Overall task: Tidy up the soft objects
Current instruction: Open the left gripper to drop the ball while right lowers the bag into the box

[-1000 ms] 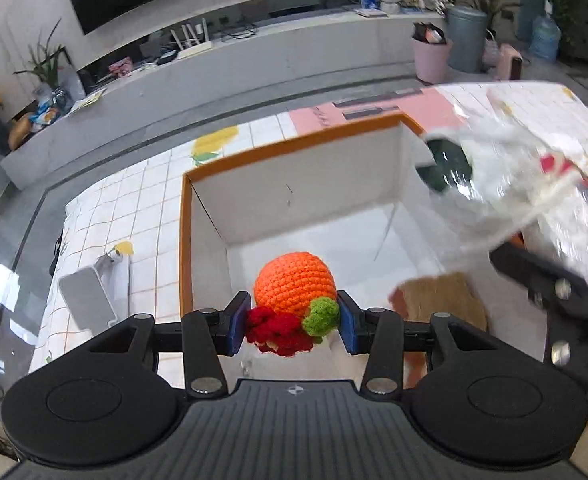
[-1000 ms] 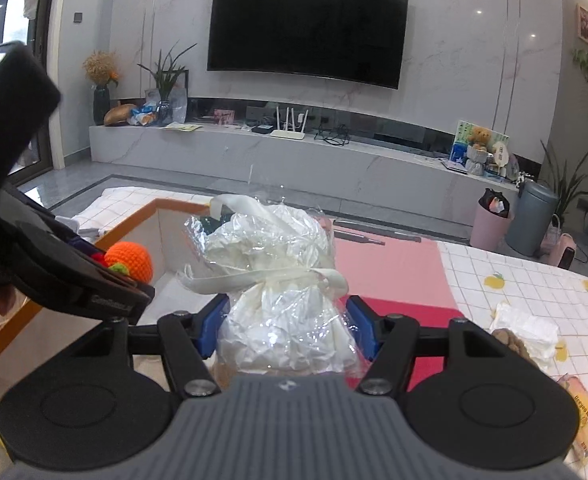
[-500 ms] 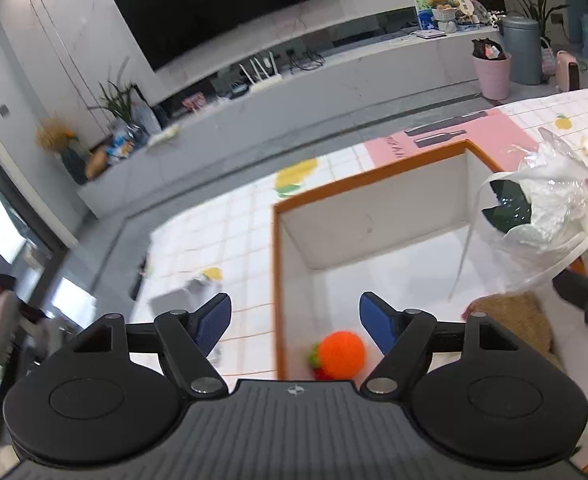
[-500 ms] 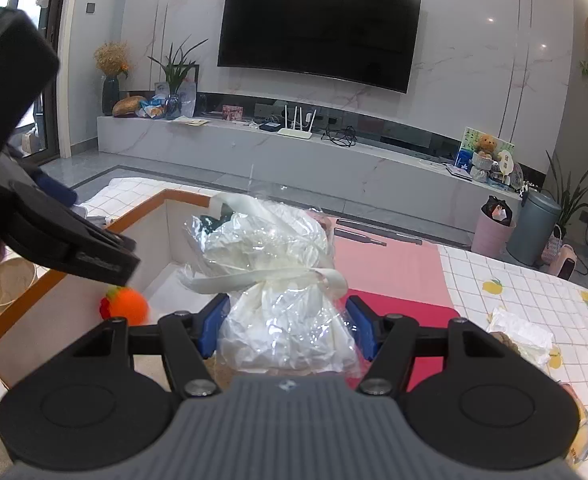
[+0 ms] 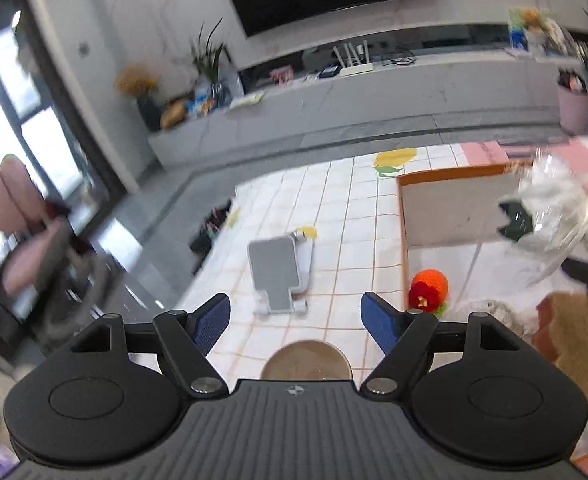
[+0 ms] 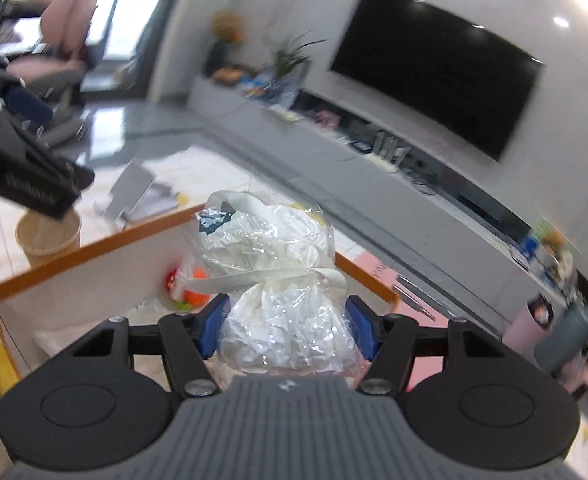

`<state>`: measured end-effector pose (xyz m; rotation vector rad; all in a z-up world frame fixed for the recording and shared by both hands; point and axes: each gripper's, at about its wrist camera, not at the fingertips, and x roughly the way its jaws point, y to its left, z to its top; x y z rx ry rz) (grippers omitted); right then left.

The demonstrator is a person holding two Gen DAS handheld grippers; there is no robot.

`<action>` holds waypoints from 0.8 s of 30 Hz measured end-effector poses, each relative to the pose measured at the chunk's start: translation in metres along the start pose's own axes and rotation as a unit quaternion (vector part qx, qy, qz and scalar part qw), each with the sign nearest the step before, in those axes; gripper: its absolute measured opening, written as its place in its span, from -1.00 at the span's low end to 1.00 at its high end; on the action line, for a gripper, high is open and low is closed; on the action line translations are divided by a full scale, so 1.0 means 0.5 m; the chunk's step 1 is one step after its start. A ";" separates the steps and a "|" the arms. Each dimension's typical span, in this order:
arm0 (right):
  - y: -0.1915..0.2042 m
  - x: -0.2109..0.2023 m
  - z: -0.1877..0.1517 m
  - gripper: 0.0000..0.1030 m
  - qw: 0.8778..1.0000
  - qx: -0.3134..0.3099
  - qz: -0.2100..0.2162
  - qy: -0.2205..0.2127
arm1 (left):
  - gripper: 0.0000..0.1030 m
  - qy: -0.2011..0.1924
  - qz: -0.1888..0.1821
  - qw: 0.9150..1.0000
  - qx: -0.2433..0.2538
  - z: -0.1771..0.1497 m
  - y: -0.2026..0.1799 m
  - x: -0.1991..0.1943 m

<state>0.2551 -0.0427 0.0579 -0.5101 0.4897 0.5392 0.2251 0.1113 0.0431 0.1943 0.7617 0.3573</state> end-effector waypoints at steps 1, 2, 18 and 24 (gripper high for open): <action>-0.003 0.015 0.008 0.22 1.000 -0.007 0.008 0.009 | 0.70 0.004 -0.005 1.000 -0.013 0.001 0.010 0.011; -0.006 0.031 0.015 0.22 1.000 -0.013 0.012 0.019 | 0.70 0.004 -0.006 1.000 -0.023 -0.006 0.019 0.011; 0.026 0.282 0.058 0.20 0.987 -0.012 0.030 0.158 | 0.70 -0.023 0.013 1.000 -0.007 -0.012 0.044 0.023; 0.034 0.335 0.064 0.21 0.983 0.004 0.028 0.184 | 0.70 -0.027 0.019 0.999 -0.019 -0.002 0.066 0.028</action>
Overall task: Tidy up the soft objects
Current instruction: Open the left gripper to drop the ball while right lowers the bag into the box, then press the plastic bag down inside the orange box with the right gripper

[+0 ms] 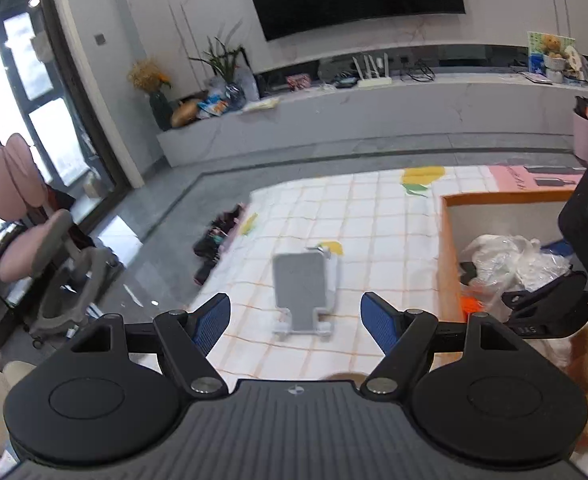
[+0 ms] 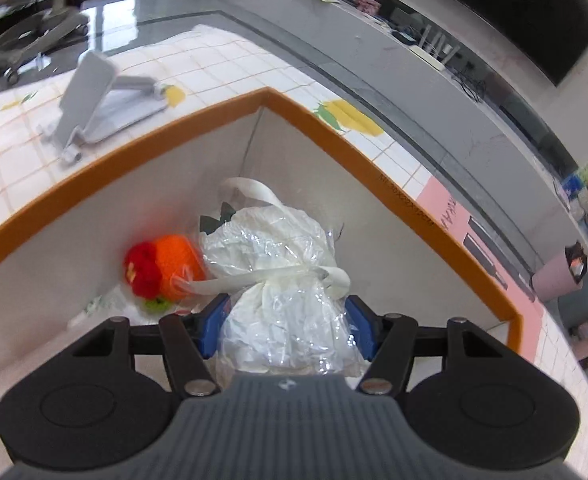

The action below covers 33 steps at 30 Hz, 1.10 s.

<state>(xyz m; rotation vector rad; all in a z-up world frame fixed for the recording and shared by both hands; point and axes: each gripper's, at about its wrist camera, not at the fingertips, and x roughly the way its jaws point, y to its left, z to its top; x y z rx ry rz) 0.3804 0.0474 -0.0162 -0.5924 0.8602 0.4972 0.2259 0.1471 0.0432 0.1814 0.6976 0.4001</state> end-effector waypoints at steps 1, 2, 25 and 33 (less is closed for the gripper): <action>-0.004 0.005 0.003 0.22 1.000 0.014 0.005 0.002 | 0.70 -0.003 0.006 1.000 0.003 0.001 0.002 0.000; -0.007 0.011 0.005 0.24 0.999 0.029 0.014 0.006 | 0.70 -0.004 0.010 1.000 0.003 0.001 0.005 0.001; -0.035 -0.102 -0.016 -0.36 0.993 0.084 0.073 -0.031 | 0.64 0.031 -0.116 0.993 -0.012 -0.009 -0.015 0.011; -0.033 0.001 -0.015 -0.76 0.988 0.127 0.074 0.044 | 0.64 0.037 -0.144 0.989 0.008 -0.022 -0.054 0.014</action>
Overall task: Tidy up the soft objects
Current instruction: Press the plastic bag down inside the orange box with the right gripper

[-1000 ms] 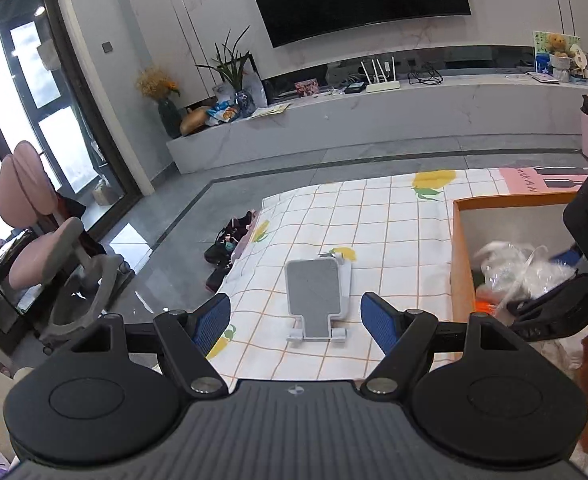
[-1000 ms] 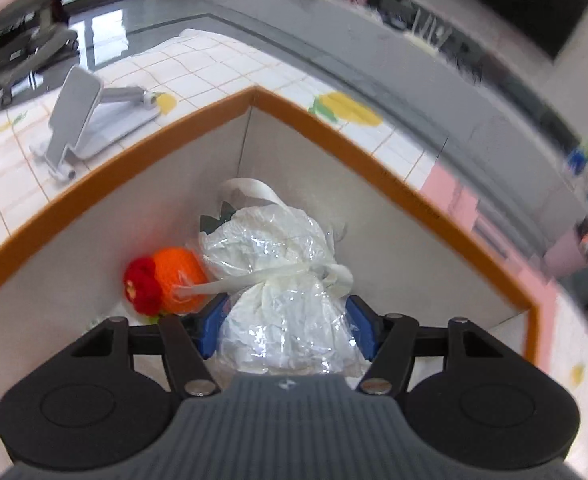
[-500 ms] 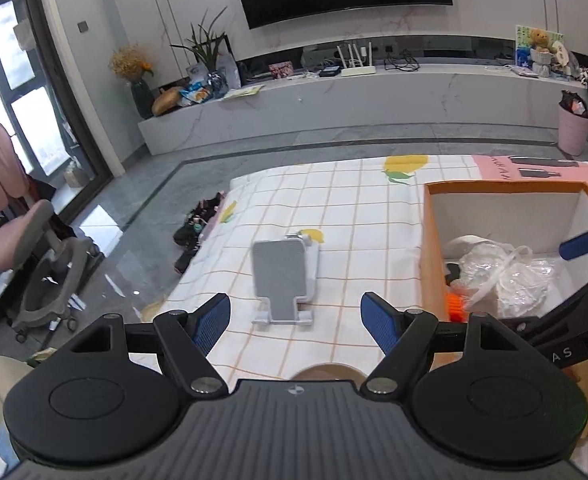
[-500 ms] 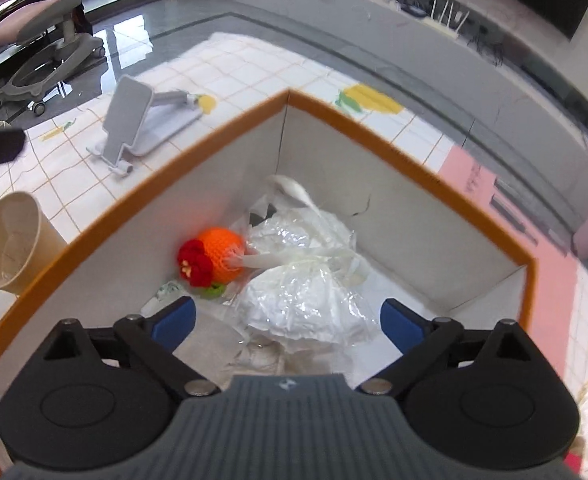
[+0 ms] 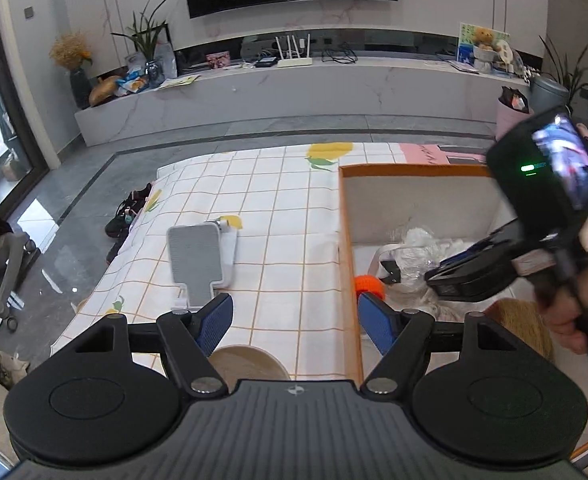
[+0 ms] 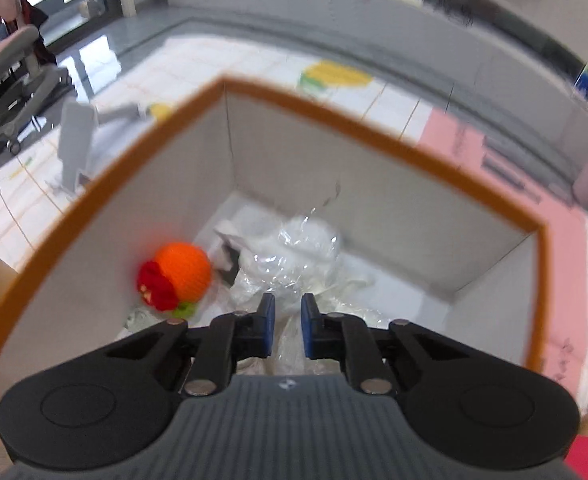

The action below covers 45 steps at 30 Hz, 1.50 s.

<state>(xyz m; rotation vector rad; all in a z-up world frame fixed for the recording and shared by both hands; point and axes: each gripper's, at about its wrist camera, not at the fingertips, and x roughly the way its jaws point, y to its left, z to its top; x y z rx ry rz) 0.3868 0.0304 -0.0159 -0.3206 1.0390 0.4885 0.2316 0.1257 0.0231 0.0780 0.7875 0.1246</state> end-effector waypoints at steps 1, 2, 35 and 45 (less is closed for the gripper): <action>0.004 0.006 -0.001 -0.76 1.000 -0.005 -0.004 0.003 | 0.64 0.001 0.000 1.000 0.002 -0.001 -0.003 0.001; 0.010 0.010 0.002 -0.76 1.000 -0.013 -0.006 0.002 | 0.64 0.001 -0.001 1.000 0.003 -0.001 -0.007 0.002; 0.070 -0.252 -0.035 0.37 0.986 -0.080 -0.022 -0.144 | 0.72 -0.083 -0.028 0.996 -0.018 0.033 -0.026 -0.163; -0.011 -0.437 -0.164 0.52 0.985 -0.030 -0.053 -0.161 | 0.75 -0.124 -0.062 0.990 0.014 -0.010 -0.126 -0.267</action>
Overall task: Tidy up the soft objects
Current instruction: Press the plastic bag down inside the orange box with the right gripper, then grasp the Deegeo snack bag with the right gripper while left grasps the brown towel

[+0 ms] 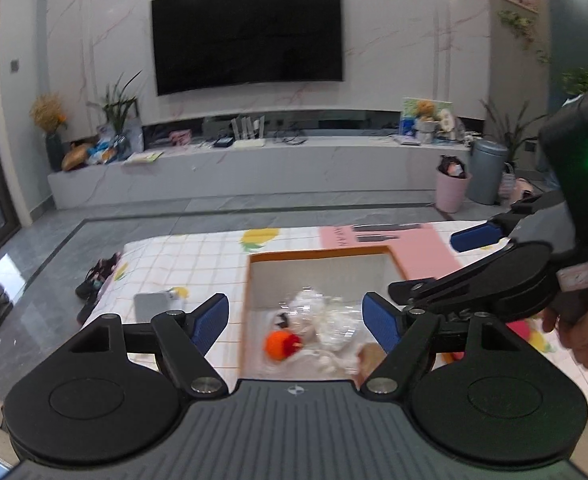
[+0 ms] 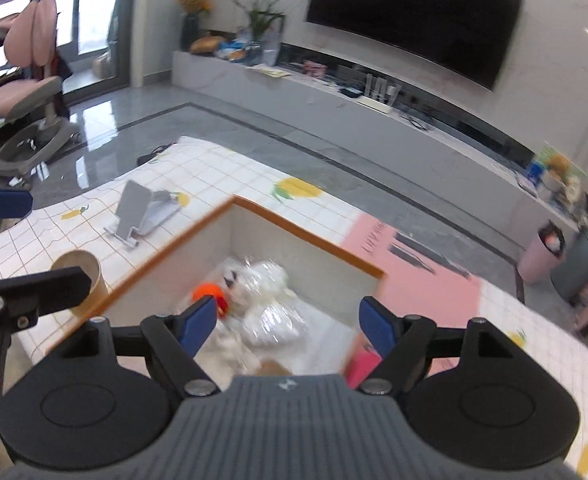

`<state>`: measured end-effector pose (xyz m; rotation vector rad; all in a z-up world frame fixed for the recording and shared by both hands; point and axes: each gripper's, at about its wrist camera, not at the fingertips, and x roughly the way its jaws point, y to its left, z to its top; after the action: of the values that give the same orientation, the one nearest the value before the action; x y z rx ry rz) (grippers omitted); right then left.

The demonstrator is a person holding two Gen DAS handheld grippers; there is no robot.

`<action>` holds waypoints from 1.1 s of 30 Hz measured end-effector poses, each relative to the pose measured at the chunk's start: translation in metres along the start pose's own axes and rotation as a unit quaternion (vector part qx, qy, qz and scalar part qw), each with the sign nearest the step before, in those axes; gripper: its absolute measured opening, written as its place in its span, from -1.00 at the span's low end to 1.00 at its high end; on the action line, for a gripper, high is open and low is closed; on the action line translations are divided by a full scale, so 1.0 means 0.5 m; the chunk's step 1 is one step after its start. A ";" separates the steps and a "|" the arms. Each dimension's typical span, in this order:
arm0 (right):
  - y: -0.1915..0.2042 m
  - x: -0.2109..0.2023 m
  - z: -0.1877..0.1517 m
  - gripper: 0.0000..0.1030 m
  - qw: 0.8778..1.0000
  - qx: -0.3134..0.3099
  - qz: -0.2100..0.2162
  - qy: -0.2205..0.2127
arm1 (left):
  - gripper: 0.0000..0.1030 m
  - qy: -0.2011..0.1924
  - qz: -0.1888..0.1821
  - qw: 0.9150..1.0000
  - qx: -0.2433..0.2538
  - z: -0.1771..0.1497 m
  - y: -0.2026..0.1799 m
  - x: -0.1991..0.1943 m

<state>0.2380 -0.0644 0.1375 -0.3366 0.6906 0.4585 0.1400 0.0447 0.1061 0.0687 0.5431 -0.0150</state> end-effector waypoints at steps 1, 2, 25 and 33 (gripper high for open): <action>-0.013 -0.020 -0.014 0.55 1.000 0.005 -0.003 -0.001 | 0.75 -0.004 -0.003 1.000 0.011 -0.006 -0.017 -0.006; -0.026 -0.039 -0.029 0.55 1.000 0.009 -0.008 -0.001 | 0.75 -0.008 -0.006 1.000 0.023 -0.011 -0.037 -0.012; -0.387 -0.149 -0.585 0.79 0.976 0.097 -0.194 0.029 | 0.77 -0.060 -0.137 0.988 0.035 -0.204 -0.382 0.025; -0.480 -0.071 -0.639 0.79 0.972 0.157 -0.166 0.057 | 0.77 -0.073 -0.125 0.984 0.105 -0.280 -0.494 0.078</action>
<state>0.1668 -0.4193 -0.0350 -0.1749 0.7892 0.0086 0.0931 -0.1916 -0.0489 0.2042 0.3995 -0.3211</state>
